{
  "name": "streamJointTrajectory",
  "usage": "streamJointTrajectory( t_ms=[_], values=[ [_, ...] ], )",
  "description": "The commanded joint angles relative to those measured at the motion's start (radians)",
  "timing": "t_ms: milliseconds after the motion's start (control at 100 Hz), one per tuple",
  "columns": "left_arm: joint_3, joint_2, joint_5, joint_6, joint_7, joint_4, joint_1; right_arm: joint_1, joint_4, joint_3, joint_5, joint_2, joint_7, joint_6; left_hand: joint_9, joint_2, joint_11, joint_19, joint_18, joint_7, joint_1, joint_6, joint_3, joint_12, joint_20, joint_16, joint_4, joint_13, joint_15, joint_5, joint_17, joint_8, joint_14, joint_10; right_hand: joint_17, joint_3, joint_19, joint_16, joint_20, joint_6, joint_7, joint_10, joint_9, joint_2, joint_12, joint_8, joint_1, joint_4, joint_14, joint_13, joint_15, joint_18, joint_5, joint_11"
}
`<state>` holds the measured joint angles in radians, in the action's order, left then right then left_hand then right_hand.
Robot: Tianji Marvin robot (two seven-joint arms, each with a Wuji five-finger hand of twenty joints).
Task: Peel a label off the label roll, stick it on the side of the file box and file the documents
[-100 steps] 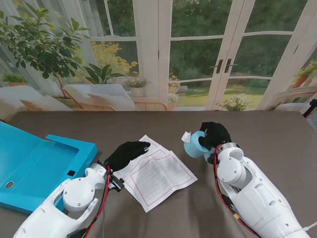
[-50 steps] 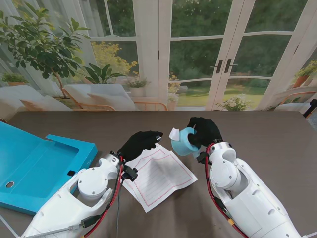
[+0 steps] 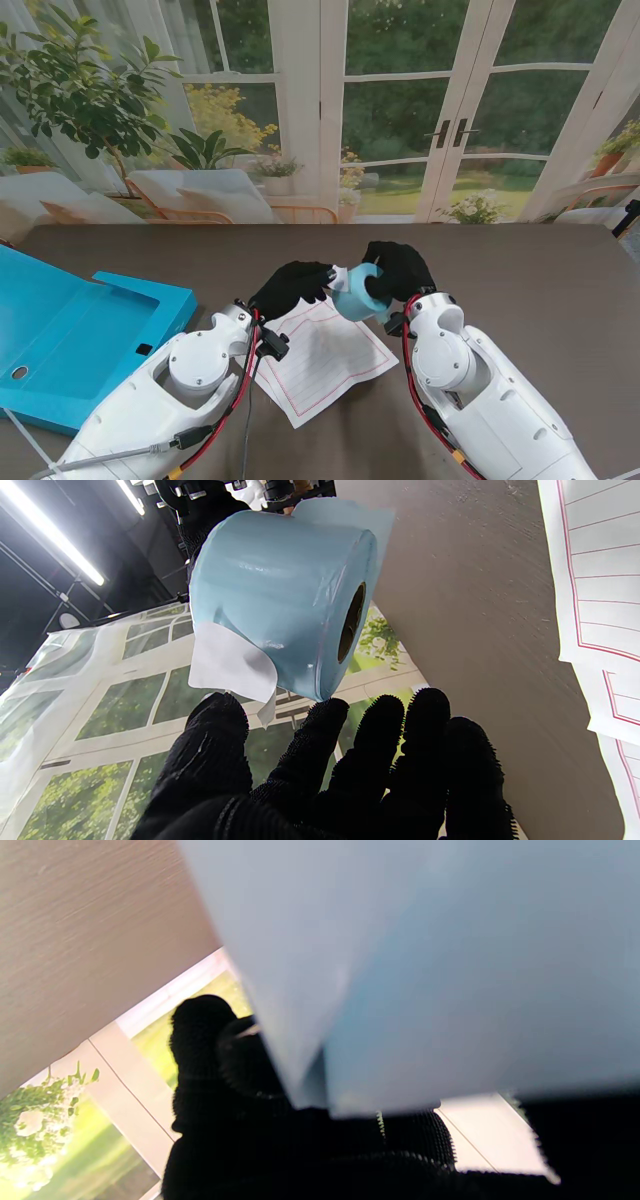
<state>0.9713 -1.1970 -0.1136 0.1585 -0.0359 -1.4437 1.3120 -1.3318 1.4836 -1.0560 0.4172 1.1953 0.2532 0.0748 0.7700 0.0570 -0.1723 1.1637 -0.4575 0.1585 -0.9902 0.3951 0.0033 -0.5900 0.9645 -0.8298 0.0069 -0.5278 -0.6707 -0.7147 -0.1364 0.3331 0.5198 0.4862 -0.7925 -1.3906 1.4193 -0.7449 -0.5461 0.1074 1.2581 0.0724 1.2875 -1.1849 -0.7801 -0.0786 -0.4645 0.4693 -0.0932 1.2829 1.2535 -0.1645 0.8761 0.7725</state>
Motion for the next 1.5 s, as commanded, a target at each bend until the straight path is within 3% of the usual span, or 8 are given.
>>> streamJointTrajectory(
  t_ms=[0, 210, 390, 490, 730, 860, 1140, 1490],
  values=[
    [-0.001, -0.008, -0.002, 0.002, -0.02, 0.001, -0.003, 0.002, 0.008, 0.003, -0.004, 0.01, -0.009, -0.005, 0.025, -0.02, -0.013, 0.061, 0.013, 0.012, 0.022, 0.003, -0.009, -0.025, -0.009, -0.025, -0.01, -0.035, -0.035, -0.016, -0.011, 0.014, 0.033, 0.013, -0.197, -0.143, -0.003, 0.0, -0.029, 0.081, 0.163, -0.023, 0.018, 0.106, -0.019, -0.076, -0.1, -0.066, 0.042, 0.031, 0.007, -0.014, 0.041, 0.096],
    [-0.012, -0.012, -0.006, 0.007, -0.016, 0.011, -0.01, 0.008, -0.004, 0.009, -0.011, 0.011, -0.011, -0.007, 0.076, 0.002, -0.048, 0.132, 0.011, 0.076, -0.021, 0.014, 0.003, -0.152, -0.006, -0.092, -0.003, -0.072, -0.154, -0.064, -0.037, 0.088, 0.028, 0.016, -0.195, -0.143, -0.003, 0.001, -0.03, 0.078, 0.164, -0.021, 0.012, 0.111, -0.02, -0.077, -0.1, -0.067, 0.043, 0.031, 0.007, -0.015, 0.037, 0.099],
    [-0.032, -0.017, 0.044, 0.033, 0.018, 0.034, -0.023, 0.016, -0.02, 0.017, -0.014, 0.013, -0.011, -0.009, 0.129, 0.057, -0.143, 0.198, 0.02, 0.201, -0.065, 0.006, 0.067, -0.371, 0.089, -0.196, 0.01, -0.144, -0.366, -0.082, -0.113, 0.191, -0.024, -0.011, -0.191, -0.141, -0.003, 0.003, -0.032, 0.077, 0.165, -0.02, 0.009, 0.115, -0.02, -0.08, -0.1, -0.069, 0.04, 0.031, 0.004, -0.016, 0.033, 0.101],
    [-0.039, -0.018, 0.069, 0.04, 0.031, 0.043, -0.028, 0.019, -0.027, 0.021, -0.016, 0.014, -0.01, -0.012, 0.146, 0.115, -0.207, 0.222, 0.023, 0.29, -0.085, -0.007, 0.129, -0.448, 0.119, -0.219, 0.0, -0.182, -0.448, -0.06, -0.15, 0.252, -0.052, -0.03, -0.191, -0.141, -0.003, 0.003, -0.032, 0.076, 0.165, -0.021, 0.007, 0.119, -0.02, -0.081, -0.1, -0.07, 0.041, 0.031, 0.004, -0.016, 0.03, 0.102],
    [-0.053, -0.026, 0.091, 0.055, 0.063, 0.063, -0.033, 0.024, -0.042, 0.029, -0.02, 0.015, -0.011, -0.015, 0.163, 0.165, -0.343, 0.262, 0.018, 0.484, -0.086, -0.013, 0.185, -0.524, 0.148, -0.233, -0.017, -0.244, -0.559, -0.02, -0.215, 0.235, -0.085, -0.051, -0.19, -0.14, -0.003, 0.004, -0.033, 0.077, 0.166, -0.021, 0.004, 0.12, -0.017, -0.083, -0.101, -0.071, 0.043, 0.031, 0.003, -0.015, 0.028, 0.107],
    [-0.058, -0.033, 0.117, 0.069, 0.099, 0.074, -0.033, 0.023, -0.045, 0.028, -0.019, 0.014, -0.013, -0.014, 0.218, 0.21, -0.434, 0.318, 0.0, 0.637, -0.147, -0.022, 0.219, -0.56, 0.154, -0.223, -0.02, -0.331, -0.638, -0.021, -0.309, 0.22, -0.119, -0.079, -0.19, -0.139, -0.003, 0.004, -0.034, 0.077, 0.166, -0.021, 0.003, 0.121, -0.015, -0.083, -0.101, -0.071, 0.044, 0.031, 0.004, -0.015, 0.028, 0.108],
    [-0.066, -0.043, 0.16, 0.106, 0.152, 0.097, -0.033, 0.023, -0.051, 0.028, -0.018, 0.014, -0.015, -0.007, 0.329, 0.314, -0.611, 0.498, 0.01, 0.797, -0.052, -0.013, 0.434, -0.662, 0.016, -0.152, -0.025, -0.51, -0.799, -0.042, -0.538, 0.256, -0.238, -0.154, -0.188, -0.138, -0.003, 0.005, -0.034, 0.076, 0.166, -0.021, -0.001, 0.124, -0.014, -0.084, -0.101, -0.072, 0.041, 0.031, 0.003, -0.015, 0.025, 0.111],
    [-0.071, -0.043, 0.153, 0.108, 0.148, 0.097, -0.029, 0.028, -0.069, 0.031, -0.008, 0.011, -0.019, -0.007, 0.374, 0.336, -0.709, 0.572, 0.006, 0.877, 0.027, 0.009, 0.534, -0.727, -0.048, -0.125, -0.017, -0.579, -0.855, -0.029, -0.629, 0.345, -0.279, -0.198, -0.184, -0.138, -0.003, 0.007, -0.035, 0.076, 0.166, -0.021, -0.003, 0.126, -0.012, -0.085, -0.102, -0.073, 0.042, 0.031, 0.0, -0.013, 0.023, 0.114]
  ],
)
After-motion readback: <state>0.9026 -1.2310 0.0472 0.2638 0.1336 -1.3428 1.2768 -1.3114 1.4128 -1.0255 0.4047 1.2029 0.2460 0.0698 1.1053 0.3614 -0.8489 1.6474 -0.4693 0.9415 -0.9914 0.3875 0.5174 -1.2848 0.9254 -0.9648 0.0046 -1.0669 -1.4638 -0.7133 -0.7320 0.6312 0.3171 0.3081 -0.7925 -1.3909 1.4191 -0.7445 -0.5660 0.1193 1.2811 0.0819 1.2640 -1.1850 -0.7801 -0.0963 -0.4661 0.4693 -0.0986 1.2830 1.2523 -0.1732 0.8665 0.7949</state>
